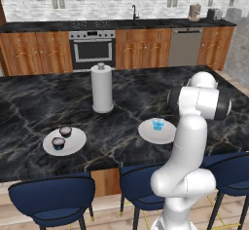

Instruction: Place two yogurt containers on each plate.

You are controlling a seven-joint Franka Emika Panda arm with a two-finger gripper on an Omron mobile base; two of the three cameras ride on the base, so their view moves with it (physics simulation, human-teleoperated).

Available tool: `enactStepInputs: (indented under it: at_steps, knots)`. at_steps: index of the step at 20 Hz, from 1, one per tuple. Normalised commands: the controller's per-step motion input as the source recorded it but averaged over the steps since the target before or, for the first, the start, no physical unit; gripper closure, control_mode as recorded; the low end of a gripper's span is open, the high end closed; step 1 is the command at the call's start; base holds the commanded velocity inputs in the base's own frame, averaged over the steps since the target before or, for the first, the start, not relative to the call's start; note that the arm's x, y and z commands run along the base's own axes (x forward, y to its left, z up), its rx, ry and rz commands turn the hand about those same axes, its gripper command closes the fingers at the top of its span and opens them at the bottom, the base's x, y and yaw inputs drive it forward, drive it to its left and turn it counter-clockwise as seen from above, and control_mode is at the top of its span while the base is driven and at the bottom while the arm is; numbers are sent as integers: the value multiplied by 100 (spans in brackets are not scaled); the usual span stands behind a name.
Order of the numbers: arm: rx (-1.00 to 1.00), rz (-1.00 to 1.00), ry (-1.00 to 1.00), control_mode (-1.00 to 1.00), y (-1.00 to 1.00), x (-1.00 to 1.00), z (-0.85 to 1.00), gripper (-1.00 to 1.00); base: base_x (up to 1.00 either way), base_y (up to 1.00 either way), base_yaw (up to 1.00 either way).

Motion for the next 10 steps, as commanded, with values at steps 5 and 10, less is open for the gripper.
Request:
enactStepInputs:
  at_steps: [5,10]
  knots:
    - [0,0,-1,-100,0,-13,0,-100,0,0,0]
    - [0,0,0,-100,1,-20,0,-100,0,0,0]
